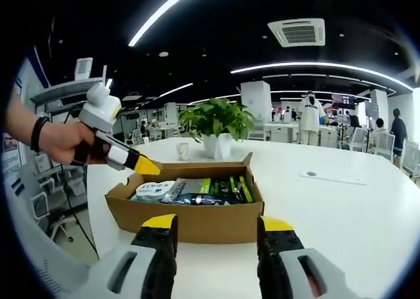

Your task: Operate the shoe box by opening the lid, removing the specified soft item, and placing it in the target area until the item is outside and the box remains undamaged.

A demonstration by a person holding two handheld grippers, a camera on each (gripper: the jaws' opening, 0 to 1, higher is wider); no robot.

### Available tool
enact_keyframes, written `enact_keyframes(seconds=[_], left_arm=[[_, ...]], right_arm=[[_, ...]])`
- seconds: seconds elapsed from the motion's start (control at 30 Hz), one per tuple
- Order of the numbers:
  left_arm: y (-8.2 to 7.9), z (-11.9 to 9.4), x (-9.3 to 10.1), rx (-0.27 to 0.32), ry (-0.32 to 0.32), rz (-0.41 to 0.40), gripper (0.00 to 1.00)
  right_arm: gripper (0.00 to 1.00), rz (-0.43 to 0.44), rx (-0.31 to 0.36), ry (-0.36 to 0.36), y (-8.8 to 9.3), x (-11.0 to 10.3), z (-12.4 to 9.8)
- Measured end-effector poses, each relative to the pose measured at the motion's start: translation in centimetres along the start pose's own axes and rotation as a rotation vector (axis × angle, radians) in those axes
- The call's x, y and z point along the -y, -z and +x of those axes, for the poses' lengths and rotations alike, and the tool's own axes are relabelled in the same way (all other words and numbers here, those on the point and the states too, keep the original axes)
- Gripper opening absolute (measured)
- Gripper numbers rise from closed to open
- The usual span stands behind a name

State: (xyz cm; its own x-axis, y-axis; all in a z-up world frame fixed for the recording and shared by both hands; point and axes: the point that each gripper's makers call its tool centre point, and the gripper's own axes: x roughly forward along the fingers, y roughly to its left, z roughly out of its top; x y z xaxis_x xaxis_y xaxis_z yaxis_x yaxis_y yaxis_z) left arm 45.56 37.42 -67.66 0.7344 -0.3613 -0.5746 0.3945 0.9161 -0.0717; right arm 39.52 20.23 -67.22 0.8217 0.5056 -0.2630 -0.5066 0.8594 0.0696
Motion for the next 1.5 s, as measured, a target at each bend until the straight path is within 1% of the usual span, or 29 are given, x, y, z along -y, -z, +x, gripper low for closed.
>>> enact_keyframes(seconds=[0.07,0.27,0.4,0.43,0.57,0.67,0.7,0.73,0.77,0.83,0.9,1.0,1.07,1.13,1.17,1.27,1.5], left_arm=[[0.4,0.5,0.6,-0.013,0.015,-0.017,0.33],[2.0,1.4,2.0,-0.059,0.024,-0.059,0.31],[3.0,1.6,2.1,-0.089,0.011,-0.093,0.30],[3.4,1.6,2.1,-0.105,0.008,-0.112,0.29],[3.9,1.9,2.4,-0.123,0.019,-0.164,0.27],[4.3,2.3,2.8,-0.137,0.031,-0.249,0.27],[4.3,2.4,2.9,-0.137,0.033,-0.262,0.27],[4.4,2.5,3.0,-0.147,0.036,-0.292,0.26],[4.5,2.6,3.1,-0.151,0.039,-0.294,0.24],[4.1,2.8,3.3,-0.137,0.047,-0.308,0.21],[4.1,3.0,3.4,-0.141,0.047,-0.313,0.16],[4.2,3.0,3.5,-0.147,0.051,-0.329,0.15],[4.3,2.9,3.4,-0.136,0.058,-0.383,0.13],[3.9,2.7,2.6,-0.106,0.028,-0.415,0.06],[3.9,2.6,2.7,-0.108,0.035,-0.431,0.05],[3.7,2.8,2.8,-0.111,0.043,-0.406,0.04],[3.7,2.9,2.6,-0.103,0.050,-0.433,0.02]], right_arm=[[0.47,0.002,-0.005,0.006,0.0,0.5,-0.1],[0.48,-0.001,-0.018,0.010,0.0,1.7,-0.4],[0.49,-0.034,-0.038,-0.009,0.2,1.7,-0.4],[0.50,-0.047,-0.043,-0.012,0.2,1.7,-0.4],[0.51,-0.057,-0.052,-0.026,-0.2,1.8,-0.3],[0.52,-0.060,-0.060,-0.036,-0.5,1.9,-0.2],[0.52,-0.068,-0.063,-0.039,-0.6,1.8,-0.3],[0.53,-0.069,-0.066,-0.043,-0.6,1.9,-0.2],[0.53,-0.064,-0.069,-0.046,-0.6,1.9,-0.3],[0.53,-0.057,-0.073,-0.049,-0.7,2.1,-0.3],[0.54,-0.054,-0.077,-0.051,-0.8,2.2,-0.4],[0.54,-0.065,-0.086,-0.058,-0.9,2.3,-0.4],[0.54,-0.072,-0.092,-0.062,-1.0,2.3,-0.3],[0.54,-0.075,-0.098,-0.068,-1.2,2.2,-0.1],[0.54,-0.076,-0.098,-0.069,-1.3,2.1,-0.1],[0.54,-0.084,-0.107,-0.082,-1.4,1.8,0.3],[0.53,-0.100,-0.125,-0.101,-1.9,1.0,0.9]])
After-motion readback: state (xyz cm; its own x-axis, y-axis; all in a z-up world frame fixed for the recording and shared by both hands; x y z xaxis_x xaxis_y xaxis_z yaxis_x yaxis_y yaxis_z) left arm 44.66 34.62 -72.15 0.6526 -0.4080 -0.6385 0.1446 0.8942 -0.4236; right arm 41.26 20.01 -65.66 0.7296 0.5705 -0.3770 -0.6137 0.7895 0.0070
